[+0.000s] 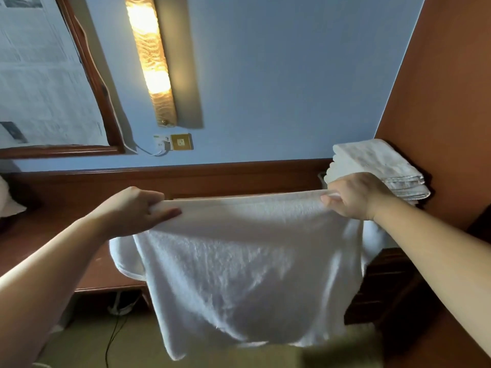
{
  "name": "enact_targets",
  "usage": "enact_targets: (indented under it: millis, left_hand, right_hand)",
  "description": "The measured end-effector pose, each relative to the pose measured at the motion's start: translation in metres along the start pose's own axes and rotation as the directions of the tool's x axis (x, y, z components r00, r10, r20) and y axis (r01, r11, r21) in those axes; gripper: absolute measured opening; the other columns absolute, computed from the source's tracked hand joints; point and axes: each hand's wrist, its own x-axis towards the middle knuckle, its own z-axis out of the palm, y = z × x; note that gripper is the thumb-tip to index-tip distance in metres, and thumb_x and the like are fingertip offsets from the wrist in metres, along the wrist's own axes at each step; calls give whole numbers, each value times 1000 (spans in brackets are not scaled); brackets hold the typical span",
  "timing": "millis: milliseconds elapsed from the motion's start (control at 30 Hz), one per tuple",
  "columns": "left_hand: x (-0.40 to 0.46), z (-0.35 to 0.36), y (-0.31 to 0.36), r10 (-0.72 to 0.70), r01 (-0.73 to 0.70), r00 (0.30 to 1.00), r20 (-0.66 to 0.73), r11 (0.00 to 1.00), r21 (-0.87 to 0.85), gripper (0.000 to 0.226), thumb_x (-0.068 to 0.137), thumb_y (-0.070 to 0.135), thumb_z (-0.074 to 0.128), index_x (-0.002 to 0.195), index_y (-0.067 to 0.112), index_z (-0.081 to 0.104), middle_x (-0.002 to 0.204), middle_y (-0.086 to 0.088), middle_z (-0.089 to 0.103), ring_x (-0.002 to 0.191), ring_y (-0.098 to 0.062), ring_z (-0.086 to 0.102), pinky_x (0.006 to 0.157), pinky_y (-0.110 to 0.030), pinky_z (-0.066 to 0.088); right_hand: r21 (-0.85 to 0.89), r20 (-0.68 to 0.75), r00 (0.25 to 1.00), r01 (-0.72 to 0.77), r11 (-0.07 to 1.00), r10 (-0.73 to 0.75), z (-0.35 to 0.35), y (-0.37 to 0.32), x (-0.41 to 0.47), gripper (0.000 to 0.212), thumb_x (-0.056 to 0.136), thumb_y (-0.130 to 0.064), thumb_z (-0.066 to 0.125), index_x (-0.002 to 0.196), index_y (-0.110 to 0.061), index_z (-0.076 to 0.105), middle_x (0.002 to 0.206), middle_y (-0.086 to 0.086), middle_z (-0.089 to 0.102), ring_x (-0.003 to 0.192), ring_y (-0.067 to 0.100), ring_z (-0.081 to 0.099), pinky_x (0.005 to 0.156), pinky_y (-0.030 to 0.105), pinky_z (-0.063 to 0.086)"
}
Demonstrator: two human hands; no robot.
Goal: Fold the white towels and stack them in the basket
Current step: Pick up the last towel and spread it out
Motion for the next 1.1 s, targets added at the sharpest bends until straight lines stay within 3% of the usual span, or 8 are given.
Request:
enact_targets:
  millis: [200, 300, 367, 467, 567, 800, 933, 1100]
  left_hand:
    - [-4, 38, -20, 34, -31, 999, -29, 996, 89, 65, 80, 83, 50, 59, 21, 45, 47, 7, 38, 43, -11, 38, 48, -31, 36]
    - [7, 52, -27, -14, 5, 999, 45, 981, 193, 64, 88, 86, 36, 76, 27, 58, 61, 7, 52, 52, -11, 46, 54, -33, 42]
    - [17, 62, -33, -85, 67, 993, 82, 976, 205, 54, 89, 80, 47, 77, 28, 53, 64, 7, 57, 58, -17, 54, 59, -35, 47]
    - [39, 84, -45, 69, -65, 998, -12, 972, 224, 56, 83, 70, 63, 75, 20, 40, 49, 10, 38, 44, -22, 38, 46, -34, 43]
    - [70, 109, -53, 84, -84, 996, 11, 968, 238, 54, 84, 69, 60, 80, 21, 34, 48, 12, 33, 44, -24, 31, 45, -32, 34]
    - [167, 175, -65, -86, 61, 992, 94, 969, 241, 52, 96, 71, 43, 93, 19, 39, 67, -1, 61, 60, -35, 55, 55, -38, 43]
    - [208, 216, -74, -176, 159, 977, 125, 978, 134, 44, 99, 63, 47, 94, 21, 34, 78, -9, 61, 67, -36, 54, 60, -43, 47]
    - [239, 269, -96, -220, 174, 960, 173, 953, 248, 43, 102, 63, 36, 91, 22, 34, 88, -14, 61, 84, -43, 59, 70, -51, 48]
  right_hand:
    - [-42, 76, 996, -40, 998, 43, 39, -12, -11, 59, 75, -75, 12, 70, -28, 48, 86, 5, 73, 87, 35, 67, 67, 35, 38]
    - [-7, 46, 999, 4, 1000, -4, 57, -9, -12, 53, 80, -70, 20, 74, -25, 47, 77, 6, 70, 76, 37, 65, 62, 35, 36]
    - [11, -7, 997, 73, 997, -73, 69, -5, -5, 43, 86, -62, 28, 73, -23, 42, 67, 5, 65, 62, 37, 62, 56, 35, 37]
    - [11, -15, 990, 138, 990, -138, 92, 6, 16, 33, 90, -49, 32, 72, -22, 37, 59, 1, 58, 52, 34, 53, 51, 34, 41]
    - [-26, 63, 992, 109, 994, -107, 123, 23, 40, 35, 91, -50, 29, 73, -21, 38, 61, 0, 59, 55, 35, 56, 51, 35, 39]
    - [-95, 347, 938, 46, 994, -10, 189, 72, 119, 30, 110, -46, 25, 93, -22, 34, 73, -6, 52, 61, 24, 48, 58, 39, 42]
    - [-24, 497, 867, 50, 998, -31, 225, 87, 152, 30, 111, -47, 18, 96, -23, 31, 76, -2, 50, 67, 23, 51, 59, 40, 36]
    - [65, 559, 829, -70, 995, 22, 280, 99, 180, 25, 111, -39, 24, 98, -20, 33, 92, 4, 57, 73, 25, 52, 70, 45, 46]
